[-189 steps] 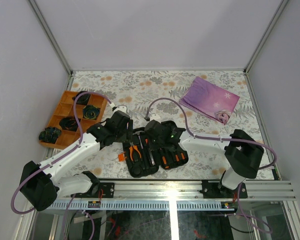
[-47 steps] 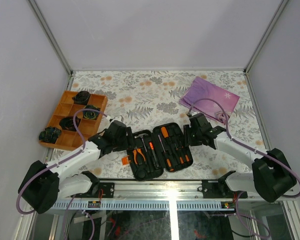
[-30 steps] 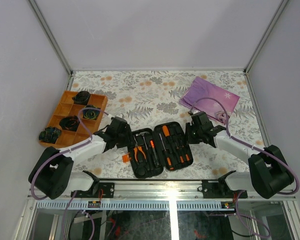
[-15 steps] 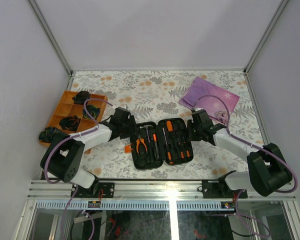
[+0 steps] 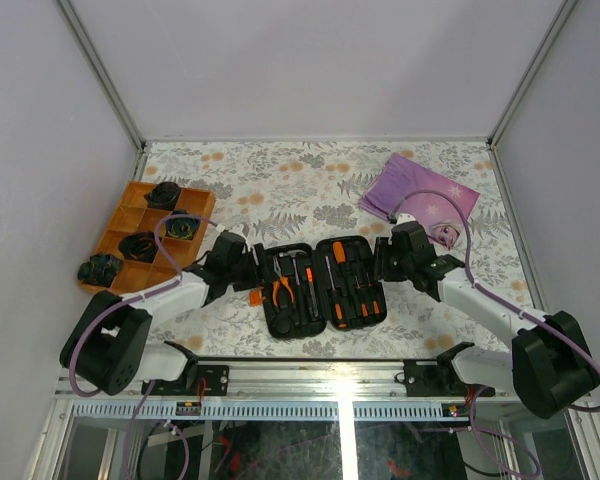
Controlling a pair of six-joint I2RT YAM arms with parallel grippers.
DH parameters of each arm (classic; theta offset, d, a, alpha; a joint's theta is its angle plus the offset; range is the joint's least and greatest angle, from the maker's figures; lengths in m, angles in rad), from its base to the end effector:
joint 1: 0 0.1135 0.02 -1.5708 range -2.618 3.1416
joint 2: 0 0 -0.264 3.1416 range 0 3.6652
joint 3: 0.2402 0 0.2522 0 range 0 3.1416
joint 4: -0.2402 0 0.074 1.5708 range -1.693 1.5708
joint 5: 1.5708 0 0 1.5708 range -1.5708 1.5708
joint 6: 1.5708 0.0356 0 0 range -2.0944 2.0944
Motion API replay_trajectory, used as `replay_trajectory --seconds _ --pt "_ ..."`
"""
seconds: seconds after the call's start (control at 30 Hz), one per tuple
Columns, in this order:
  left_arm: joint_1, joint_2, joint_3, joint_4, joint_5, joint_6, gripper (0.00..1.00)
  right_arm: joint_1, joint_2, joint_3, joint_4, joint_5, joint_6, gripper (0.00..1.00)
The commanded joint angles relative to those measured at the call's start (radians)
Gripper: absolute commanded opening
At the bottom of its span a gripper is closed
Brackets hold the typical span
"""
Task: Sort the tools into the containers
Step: Adjust the storage box at the center of the board.
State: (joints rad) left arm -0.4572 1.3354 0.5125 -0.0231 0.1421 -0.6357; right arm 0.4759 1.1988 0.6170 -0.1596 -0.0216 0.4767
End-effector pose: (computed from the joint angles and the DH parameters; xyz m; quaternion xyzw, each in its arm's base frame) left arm 0.2144 -0.1111 0.1497 -0.0581 0.9312 -0.2405 0.2676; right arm 0.2152 0.1118 0.2009 -0.0040 0.9152 0.1935 0.3535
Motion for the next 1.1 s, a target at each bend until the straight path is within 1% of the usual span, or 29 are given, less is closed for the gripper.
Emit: replay_trajectory --seconds 0.0,0.17,0.27,0.4,0.57,0.83,1.07 --pt "0.008 -0.033 -0.058 0.144 0.055 0.004 0.64 -0.001 -0.007 -0.012 0.032 -0.028 -0.013 0.45" --pt "0.008 -0.027 -0.089 0.232 0.070 0.037 0.65 -0.002 -0.011 -0.020 0.034 -0.022 -0.015 0.46" --pt "0.008 -0.018 -0.092 0.267 0.102 0.043 0.62 -0.004 -0.016 -0.028 0.028 0.003 -0.014 0.45" --pt "0.008 -0.050 -0.122 0.318 0.146 0.020 0.47 -0.039 -0.003 -0.043 0.045 -0.037 -0.009 0.43" --pt "0.008 -0.095 -0.170 0.369 0.188 -0.015 0.40 -0.095 0.008 -0.076 0.104 -0.131 0.021 0.40" --pt "0.008 -0.107 -0.189 0.402 0.217 -0.034 0.27 -0.146 -0.001 -0.108 0.158 -0.214 0.041 0.40" --pt "0.008 -0.125 -0.177 0.396 0.226 -0.048 0.07 -0.167 -0.011 -0.124 0.170 -0.240 0.046 0.39"
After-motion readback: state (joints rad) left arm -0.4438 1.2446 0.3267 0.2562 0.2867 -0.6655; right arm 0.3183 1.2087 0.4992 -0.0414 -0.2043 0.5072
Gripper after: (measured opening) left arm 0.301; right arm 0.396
